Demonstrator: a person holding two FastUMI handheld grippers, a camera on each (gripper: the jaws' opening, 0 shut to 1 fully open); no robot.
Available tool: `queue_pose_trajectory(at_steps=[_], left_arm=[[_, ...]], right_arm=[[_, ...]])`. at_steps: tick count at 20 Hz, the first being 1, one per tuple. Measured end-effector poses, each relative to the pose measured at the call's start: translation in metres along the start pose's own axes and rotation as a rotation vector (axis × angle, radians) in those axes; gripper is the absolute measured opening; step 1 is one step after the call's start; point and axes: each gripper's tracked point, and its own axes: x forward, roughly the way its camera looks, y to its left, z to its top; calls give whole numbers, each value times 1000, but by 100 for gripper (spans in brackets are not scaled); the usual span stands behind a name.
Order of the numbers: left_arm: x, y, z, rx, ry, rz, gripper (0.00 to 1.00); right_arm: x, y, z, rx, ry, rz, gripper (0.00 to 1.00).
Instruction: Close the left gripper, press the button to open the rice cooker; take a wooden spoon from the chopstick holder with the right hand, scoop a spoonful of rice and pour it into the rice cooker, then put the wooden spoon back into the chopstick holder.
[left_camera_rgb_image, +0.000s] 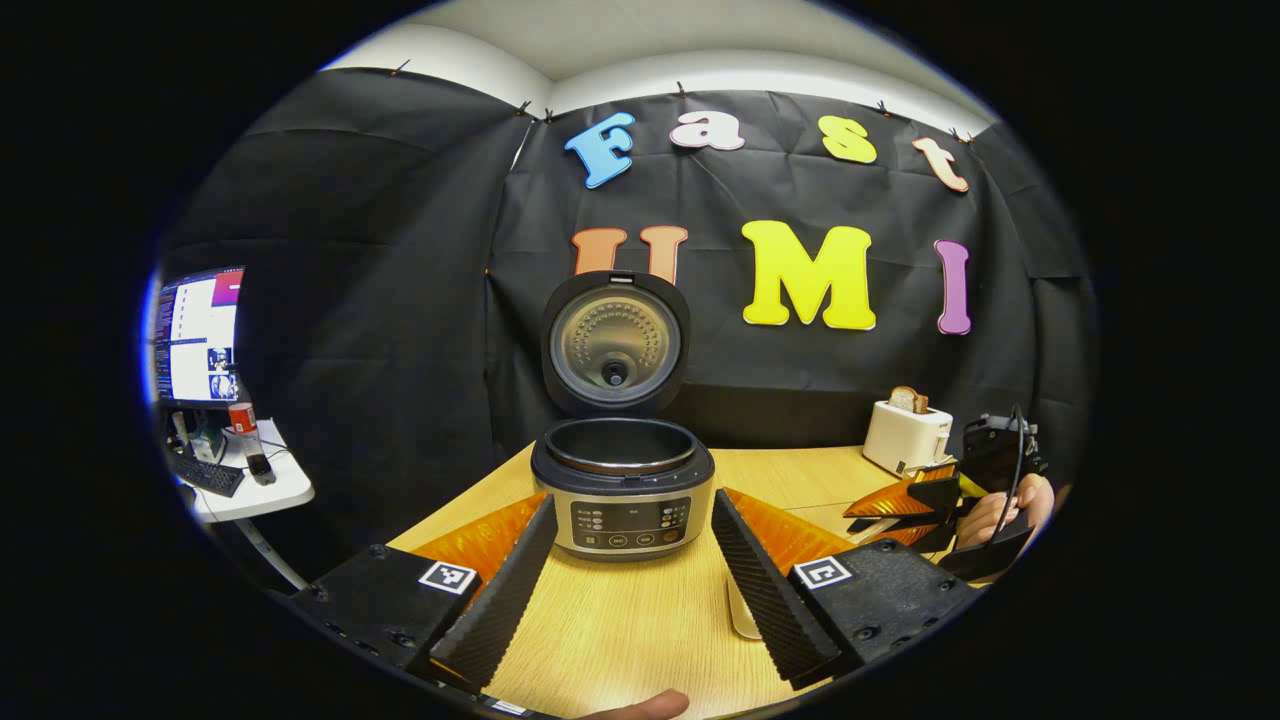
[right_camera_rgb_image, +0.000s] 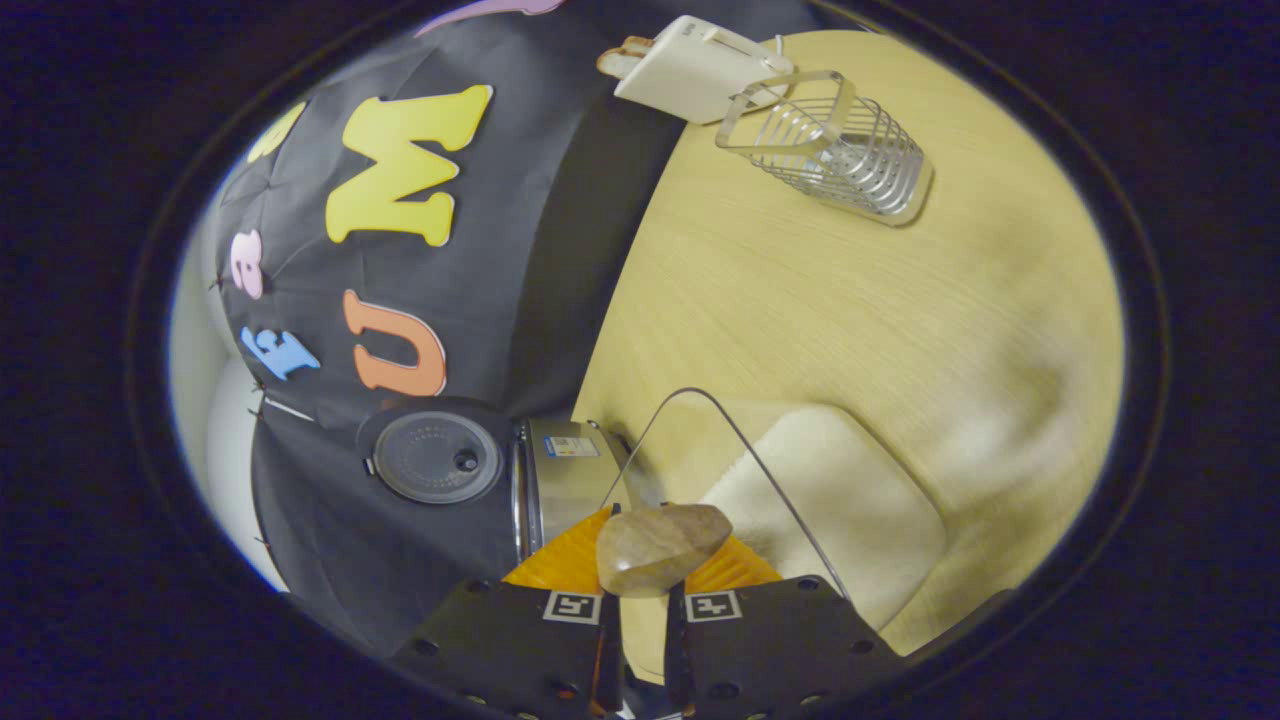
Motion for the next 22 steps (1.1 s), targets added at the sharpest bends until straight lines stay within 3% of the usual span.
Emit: queue_pose_trajectory(at_steps=[5,8,14,22], left_arm=[[-1,0,1,14,-4,1,99],[-1,2,2,11,-4,2,99],[0,-2,0,22,0,0,99],[-2,2,0,23,2,5,99]], right_arm=[[-22,11,18,100,-77,105,16],[-45,28,37,192,-128,236,16],[-64,62,44,325,-86,425,16],[-48,127,16,283,-24,434,16]])
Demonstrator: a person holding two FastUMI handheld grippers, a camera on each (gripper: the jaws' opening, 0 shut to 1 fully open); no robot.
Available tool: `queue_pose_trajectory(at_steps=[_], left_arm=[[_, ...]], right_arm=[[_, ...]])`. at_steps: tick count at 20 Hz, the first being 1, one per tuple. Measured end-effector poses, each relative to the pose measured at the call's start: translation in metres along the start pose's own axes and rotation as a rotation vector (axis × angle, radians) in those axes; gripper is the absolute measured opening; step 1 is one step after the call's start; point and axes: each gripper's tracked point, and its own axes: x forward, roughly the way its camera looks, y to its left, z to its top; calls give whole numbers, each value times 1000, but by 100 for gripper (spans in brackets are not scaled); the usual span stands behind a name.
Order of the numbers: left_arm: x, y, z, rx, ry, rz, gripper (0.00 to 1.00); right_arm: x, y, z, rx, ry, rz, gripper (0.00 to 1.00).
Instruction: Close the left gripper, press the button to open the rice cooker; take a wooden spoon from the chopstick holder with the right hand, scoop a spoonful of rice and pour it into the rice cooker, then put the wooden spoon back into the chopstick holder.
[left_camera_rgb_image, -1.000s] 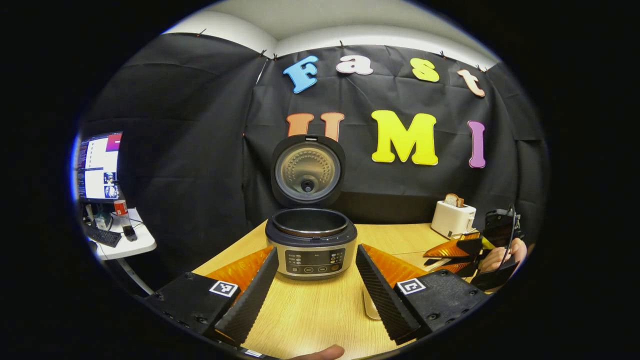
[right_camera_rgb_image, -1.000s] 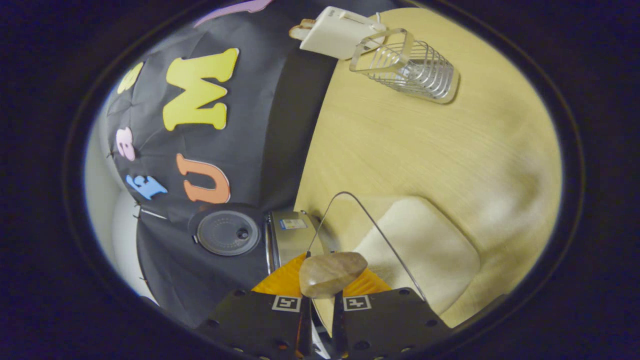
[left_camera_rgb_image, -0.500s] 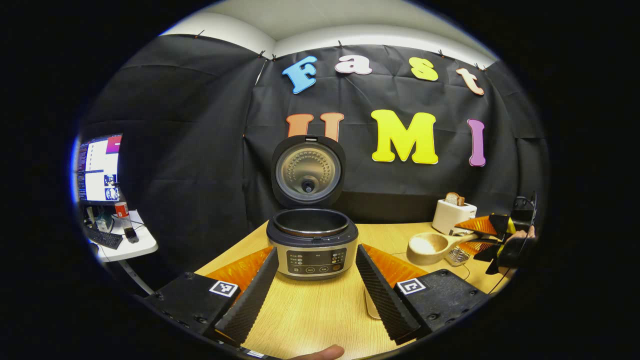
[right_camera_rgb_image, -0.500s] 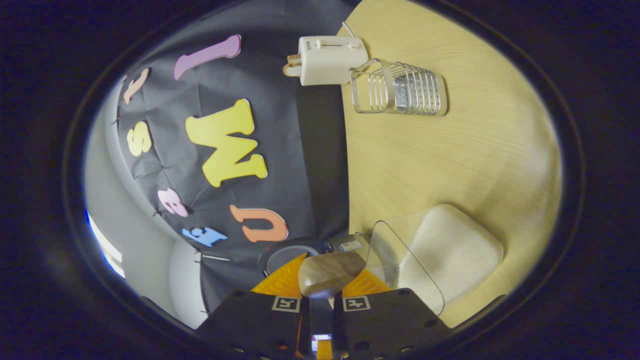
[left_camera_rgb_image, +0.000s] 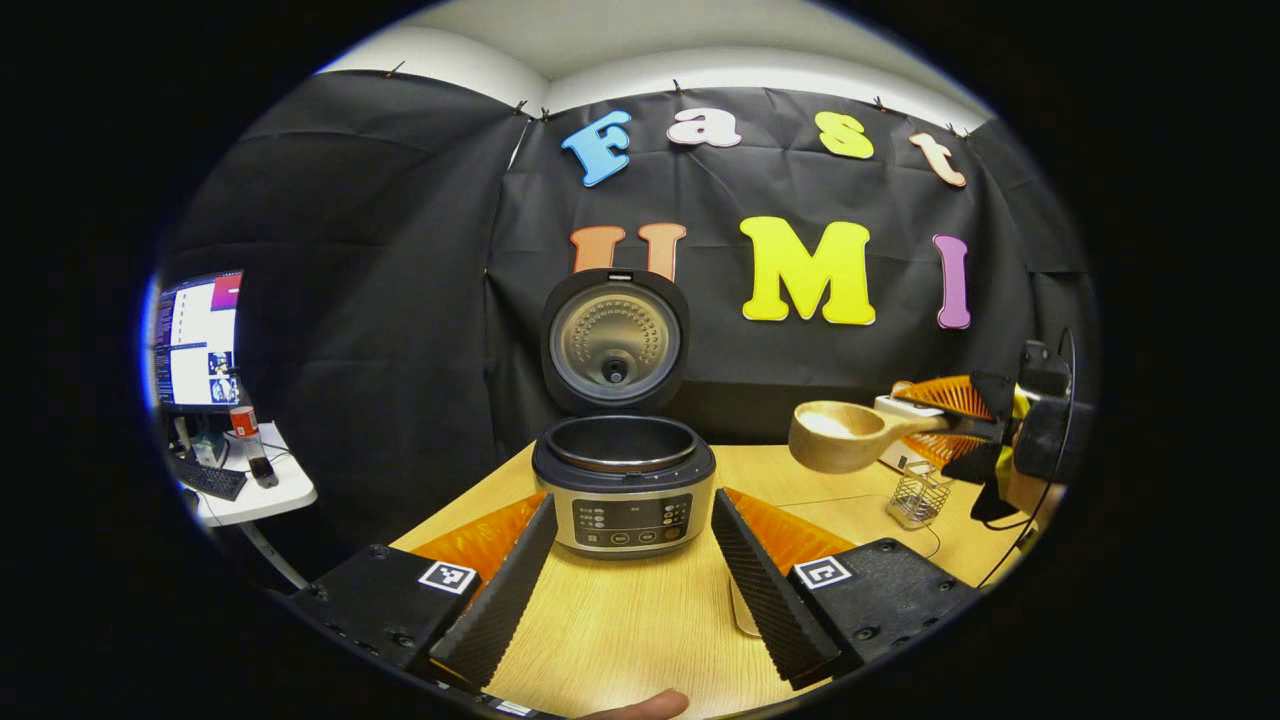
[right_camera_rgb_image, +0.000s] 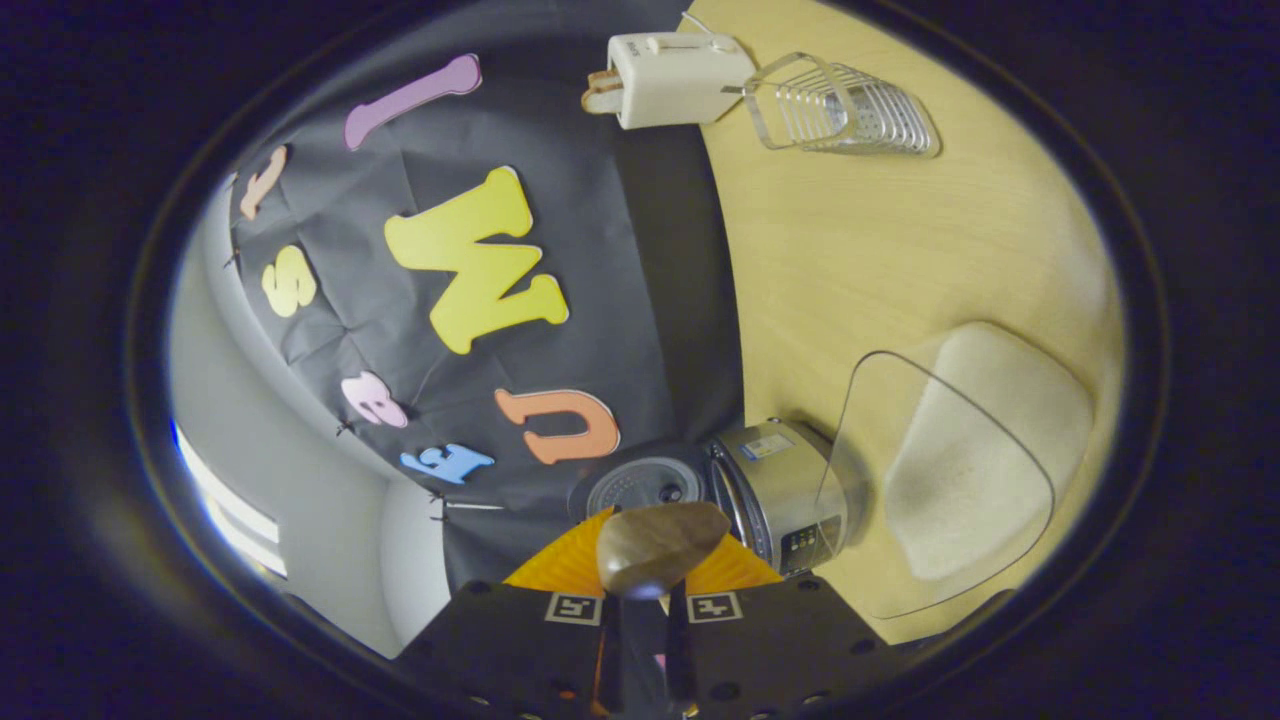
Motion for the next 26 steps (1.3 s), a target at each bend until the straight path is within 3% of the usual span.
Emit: queue_pose_trajectory(at_steps=[9,19,26], left_arm=[[4,17,-6,1,19,39,100],[9,29,-12,-55,35,40,99],[10,38,-17,-82,48,46,100]], right_arm=[[86,66,-44,-142,4,-47,16],[202,48,-50,-433,-71,-303,16],[241,52,-62,-736,-126,-394,16]])
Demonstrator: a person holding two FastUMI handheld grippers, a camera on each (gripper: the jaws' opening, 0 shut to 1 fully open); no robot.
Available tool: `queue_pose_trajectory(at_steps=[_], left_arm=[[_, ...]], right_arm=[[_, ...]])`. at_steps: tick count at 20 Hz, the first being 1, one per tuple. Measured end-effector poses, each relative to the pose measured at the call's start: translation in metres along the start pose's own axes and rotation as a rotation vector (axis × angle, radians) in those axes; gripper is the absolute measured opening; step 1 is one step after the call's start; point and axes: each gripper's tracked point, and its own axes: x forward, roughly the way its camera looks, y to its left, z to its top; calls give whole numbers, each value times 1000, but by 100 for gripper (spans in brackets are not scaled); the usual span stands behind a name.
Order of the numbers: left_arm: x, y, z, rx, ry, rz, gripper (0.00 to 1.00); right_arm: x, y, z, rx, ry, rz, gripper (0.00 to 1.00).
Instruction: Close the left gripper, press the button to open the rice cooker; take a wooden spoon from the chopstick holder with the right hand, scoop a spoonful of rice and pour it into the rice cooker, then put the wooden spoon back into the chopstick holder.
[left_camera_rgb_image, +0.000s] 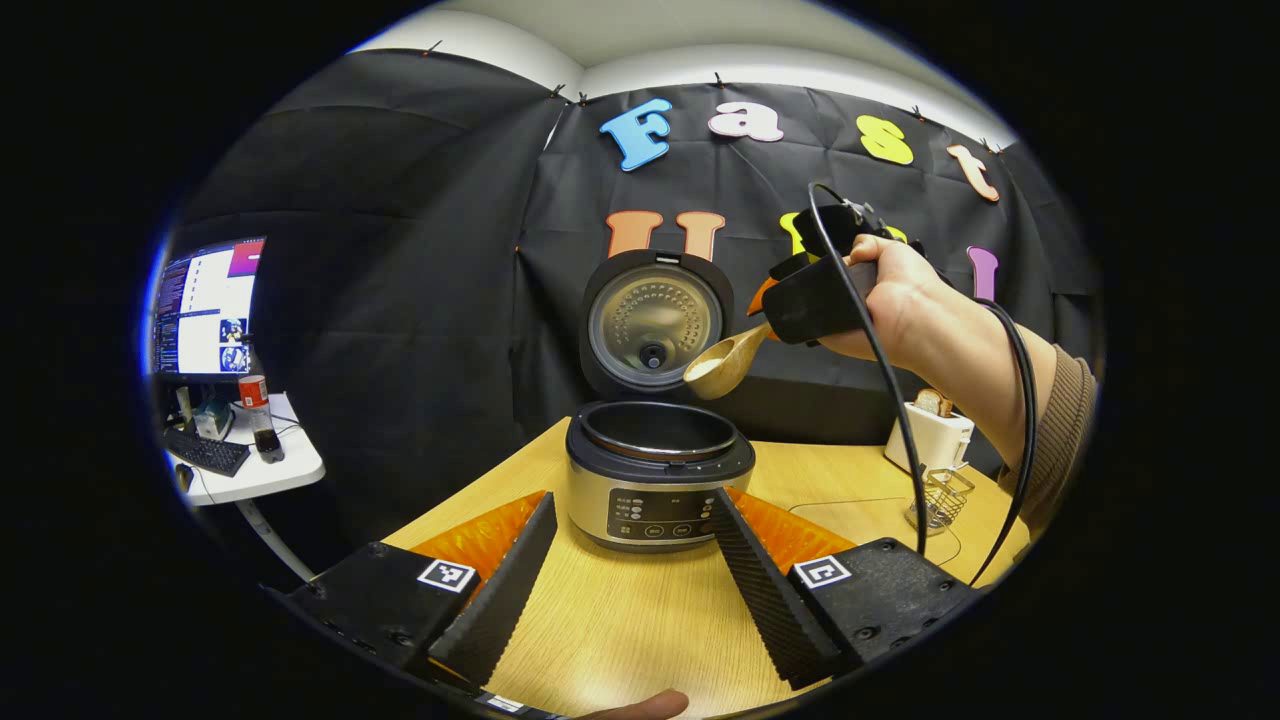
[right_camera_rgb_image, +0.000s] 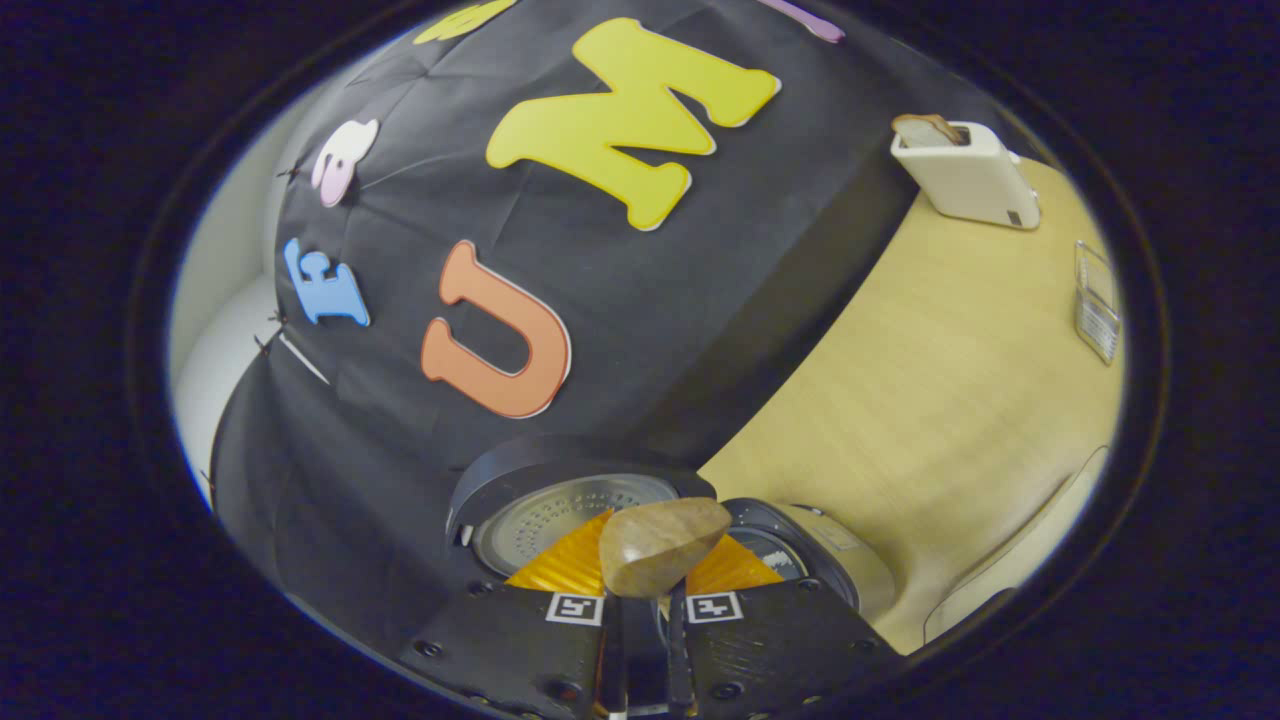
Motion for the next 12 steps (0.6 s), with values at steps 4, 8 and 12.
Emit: queue_pose_trajectory(at_steps=[4,8,12], left_arm=[[1,2,-4,-18,15,2,99],[1,-8,-4,-22,17,-19,99],[0,-11,-2,-13,6,-28,99]], right_arm=[[7,16,0,-134,-50,-23,16],[17,30,-6,-274,-77,-24,15],[25,38,-11,-441,-112,-44,15]])
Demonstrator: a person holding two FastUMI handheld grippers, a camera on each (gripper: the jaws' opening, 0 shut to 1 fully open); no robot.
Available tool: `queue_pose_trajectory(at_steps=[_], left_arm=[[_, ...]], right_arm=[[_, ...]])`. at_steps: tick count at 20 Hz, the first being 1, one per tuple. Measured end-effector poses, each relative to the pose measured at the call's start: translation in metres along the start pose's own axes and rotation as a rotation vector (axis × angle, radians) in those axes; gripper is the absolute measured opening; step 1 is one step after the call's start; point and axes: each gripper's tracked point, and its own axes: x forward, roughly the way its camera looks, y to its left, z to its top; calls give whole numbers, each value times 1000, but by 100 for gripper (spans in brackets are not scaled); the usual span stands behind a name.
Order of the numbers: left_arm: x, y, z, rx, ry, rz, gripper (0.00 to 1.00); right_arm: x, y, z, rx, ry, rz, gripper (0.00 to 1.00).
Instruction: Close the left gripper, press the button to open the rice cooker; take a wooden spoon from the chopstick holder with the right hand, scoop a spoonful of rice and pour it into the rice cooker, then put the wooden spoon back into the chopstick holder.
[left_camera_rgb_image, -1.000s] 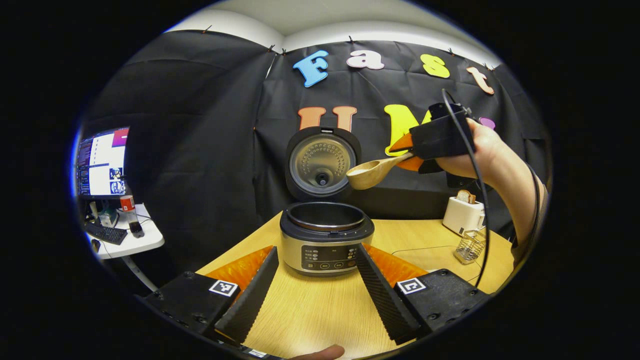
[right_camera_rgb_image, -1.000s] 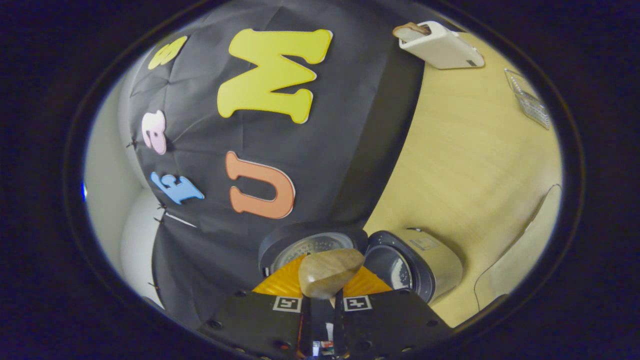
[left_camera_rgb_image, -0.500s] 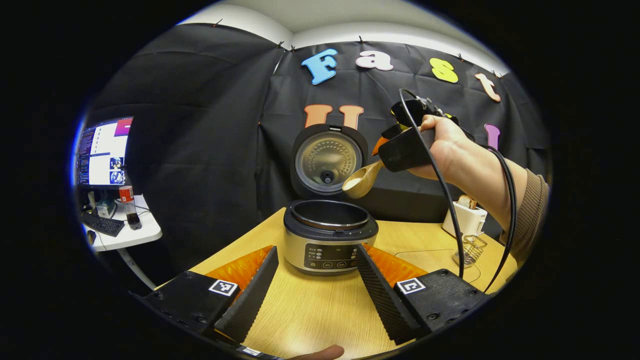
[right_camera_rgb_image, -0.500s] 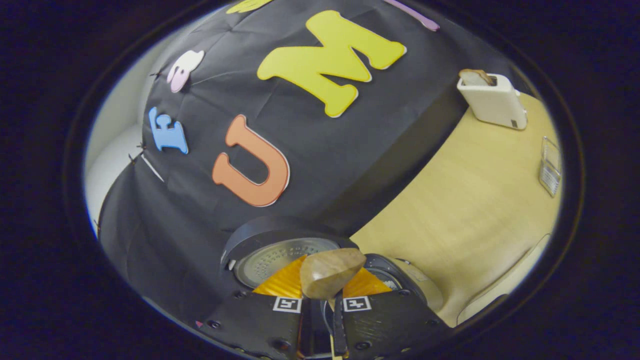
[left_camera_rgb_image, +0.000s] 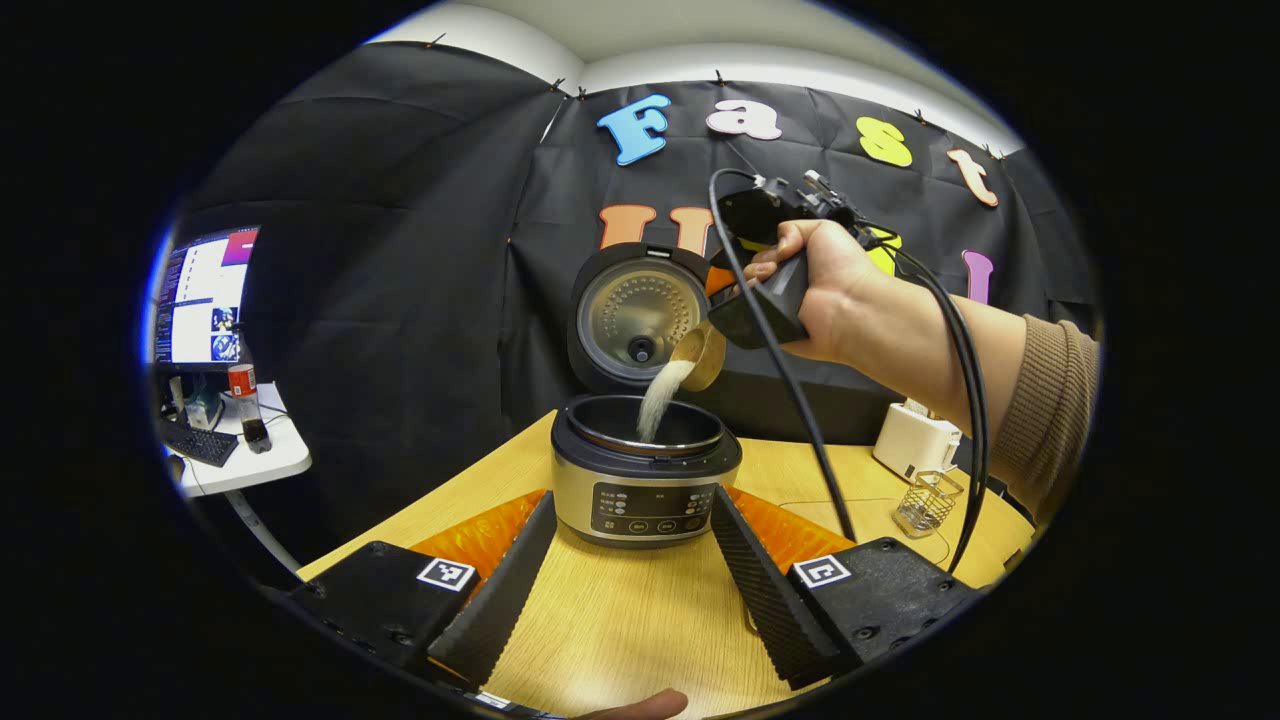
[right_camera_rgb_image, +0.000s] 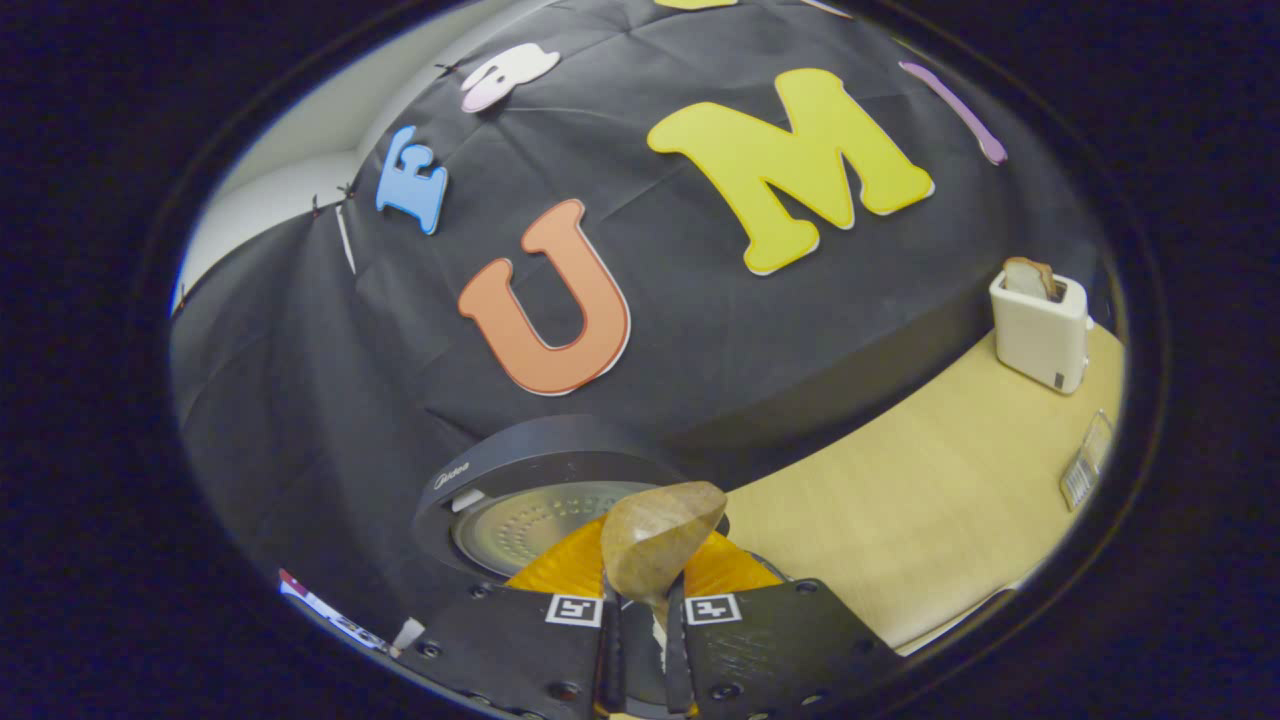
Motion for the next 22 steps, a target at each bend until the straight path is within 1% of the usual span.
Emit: queue_pose_trajectory(at_steps=[3,4,5,6,9,11,14,19,22], left_arm=[[2,4,-2,-4,7,8,99],[2,6,-3,-6,11,14,99],[2,10,-3,-7,13,22,95],[3,12,-4,-9,14,26,95],[6,20,-9,-18,27,34,95],[7,28,-12,-24,38,53,95],[9,35,-14,-28,45,68,95],[12,48,-21,-32,65,98,96],[11,56,-22,-30,70,121,96]], right_arm=[[6,10,-3,-137,-27,-13,15],[7,13,-6,-184,-35,-16,15],[9,16,-6,-223,-41,-19,15],[11,18,-10,-255,-36,-20,15],[21,17,-14,-263,-25,-26,15],[26,17,-13,-298,-28,-25,15],[27,16,-9,-395,-60,-46,15],[27,25,-10,-533,-77,-30,15],[23,33,-14,-671,-97,-12,15]])
